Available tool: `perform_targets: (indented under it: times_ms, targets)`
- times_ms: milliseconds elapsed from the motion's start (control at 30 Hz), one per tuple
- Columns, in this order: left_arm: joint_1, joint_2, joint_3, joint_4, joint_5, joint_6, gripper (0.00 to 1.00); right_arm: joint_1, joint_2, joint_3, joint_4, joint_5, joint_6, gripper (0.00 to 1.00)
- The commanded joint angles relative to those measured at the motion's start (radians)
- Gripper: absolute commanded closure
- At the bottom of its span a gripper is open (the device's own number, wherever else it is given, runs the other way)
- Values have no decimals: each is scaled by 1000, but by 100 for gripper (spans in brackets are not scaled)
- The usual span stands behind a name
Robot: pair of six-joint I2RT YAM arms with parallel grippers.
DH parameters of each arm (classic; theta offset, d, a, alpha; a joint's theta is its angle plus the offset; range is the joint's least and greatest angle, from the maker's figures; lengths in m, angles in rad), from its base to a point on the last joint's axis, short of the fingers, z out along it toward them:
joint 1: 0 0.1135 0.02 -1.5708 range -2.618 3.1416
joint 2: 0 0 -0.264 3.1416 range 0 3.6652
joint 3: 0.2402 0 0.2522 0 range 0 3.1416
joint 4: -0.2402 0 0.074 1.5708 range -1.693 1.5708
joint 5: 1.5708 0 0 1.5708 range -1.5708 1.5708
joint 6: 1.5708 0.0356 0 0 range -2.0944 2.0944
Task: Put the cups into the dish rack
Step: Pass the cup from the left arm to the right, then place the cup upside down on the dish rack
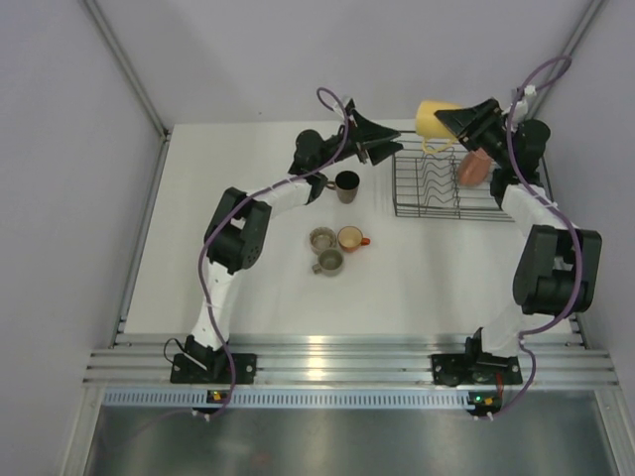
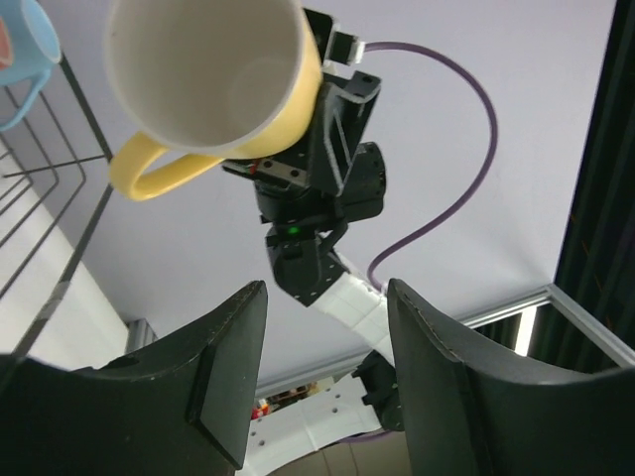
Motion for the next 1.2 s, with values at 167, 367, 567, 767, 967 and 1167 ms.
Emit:
perform_targets:
  times_ms: [167, 367, 567, 767, 967, 1167]
  targets:
    - [30, -107, 28, -395, 102, 429, 43, -75, -126, 110, -243, 47, -232, 100]
    - [50, -225, 100, -1037, 4, 950, 42, -90, -216, 259, -787, 191, -590, 100]
    - [58, -291, 145, -1302, -179, 1192, 42, -89, -260, 314, -1032, 335, -745, 100]
    - [59, -349, 116, -1402, -288, 1288, 41, -90, -280, 322, -1154, 469, -828, 100]
    - [59, -395, 60, -1404, -298, 1290, 41, -90, -276, 287, -1171, 527, -850, 100]
    - [59, -431, 22, -1404, -320, 1299, 41, -96, -256, 253, -1161, 544, -851, 100]
